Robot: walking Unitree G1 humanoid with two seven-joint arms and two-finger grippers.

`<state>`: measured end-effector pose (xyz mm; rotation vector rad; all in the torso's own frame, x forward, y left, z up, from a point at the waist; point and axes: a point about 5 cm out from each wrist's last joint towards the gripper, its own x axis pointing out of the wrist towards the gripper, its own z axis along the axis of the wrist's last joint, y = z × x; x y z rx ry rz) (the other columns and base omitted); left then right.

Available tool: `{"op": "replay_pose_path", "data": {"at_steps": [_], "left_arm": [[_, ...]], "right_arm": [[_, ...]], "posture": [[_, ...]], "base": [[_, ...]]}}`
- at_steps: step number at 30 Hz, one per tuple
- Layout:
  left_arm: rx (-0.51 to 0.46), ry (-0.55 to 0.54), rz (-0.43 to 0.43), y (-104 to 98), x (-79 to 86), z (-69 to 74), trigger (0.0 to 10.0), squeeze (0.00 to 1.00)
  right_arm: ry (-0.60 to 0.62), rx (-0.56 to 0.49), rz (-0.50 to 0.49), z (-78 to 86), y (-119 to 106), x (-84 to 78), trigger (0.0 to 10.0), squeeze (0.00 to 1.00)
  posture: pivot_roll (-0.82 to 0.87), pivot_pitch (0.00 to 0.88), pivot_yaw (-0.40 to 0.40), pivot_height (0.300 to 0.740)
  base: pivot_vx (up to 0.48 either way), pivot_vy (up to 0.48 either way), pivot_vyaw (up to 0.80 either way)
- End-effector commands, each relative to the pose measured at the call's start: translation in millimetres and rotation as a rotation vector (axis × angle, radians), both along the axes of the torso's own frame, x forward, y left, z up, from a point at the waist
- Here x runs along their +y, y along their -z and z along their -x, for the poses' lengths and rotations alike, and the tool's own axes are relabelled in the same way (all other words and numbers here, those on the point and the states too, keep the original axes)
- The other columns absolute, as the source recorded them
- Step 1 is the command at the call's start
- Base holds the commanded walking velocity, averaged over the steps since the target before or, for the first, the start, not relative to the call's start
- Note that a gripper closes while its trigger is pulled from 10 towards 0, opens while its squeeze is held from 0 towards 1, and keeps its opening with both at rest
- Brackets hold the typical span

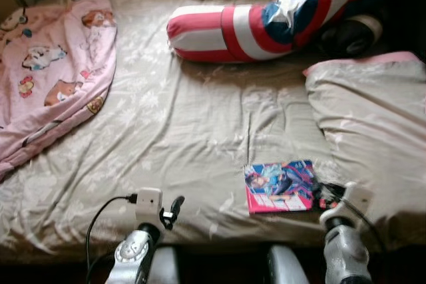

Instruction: Clean up the room

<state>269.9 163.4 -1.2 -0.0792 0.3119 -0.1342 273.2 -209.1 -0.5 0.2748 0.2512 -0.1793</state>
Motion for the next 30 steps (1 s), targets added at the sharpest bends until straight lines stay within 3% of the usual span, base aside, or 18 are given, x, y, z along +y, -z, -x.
{"op": "replay_pose_path", "data": {"at_steps": [1, 3, 7, 20, 25, 30], "left_arm": [[0.057, -0.048, 0.008, 10.5, 9.2, 7.4, 10.0, 0.0], [0.089, -0.052, 0.005, 15.4, 9.8, 9.4, 10.0, 0.0], [0.137, -0.127, 0.072, 21.4, 13.7, 11.4, 10.0, 0.0], [0.332, -0.135, 0.03, 45.5, 16.9, 31.3, 10.0, 0.0], [0.4, -0.132, -0.009, 53.8, 18.4, 41.0, 10.0, 0.0], [0.426, -0.154, -0.021, 57.9, 21.1, 47.0, 10.0, 0.0]], "right_arm": [[-0.044, 0.059, 0.004, 7.3, 10.0, 4.8, 10.0, 0.0], [-0.079, 0.147, 0.025, 12.5, 19.4, 8.2, 10.0, 0.0], [-0.111, 0.222, 0.016, 24.9, 31.8, 10.2, 10.0, 0.0], [-0.104, 0.404, 0.019, 54.4, 56.8, 9.0, 10.0, 0.0], [-0.091, 0.468, 0.083, 63.5, 62.0, 0.7, 10.0, 0.0], [-0.049, 0.53, 0.077, 77.0, 69.5, -4.5, 10.0, 0.0]], "posture": [[0.03, 0.052, 0.019, 0.622], [0.03, 0.044, 0.017, 0.637], [0.03, 0.022, 0.012, 0.662], [0.02, 0.0, 0.029, 0.74], [0.02, 0.0, 0.028, 0.74], [0.02, 0.0, 0.031, 0.74]], "base": [[0.0, 0.0, 0.0], [0.0, 0.0, 0.0], [0.0, 0.0, 0.0], [0.0, 0.0, 0.0], [0.0, 0.0, 0.0], [0.0, 0.0, 0.0]]}}
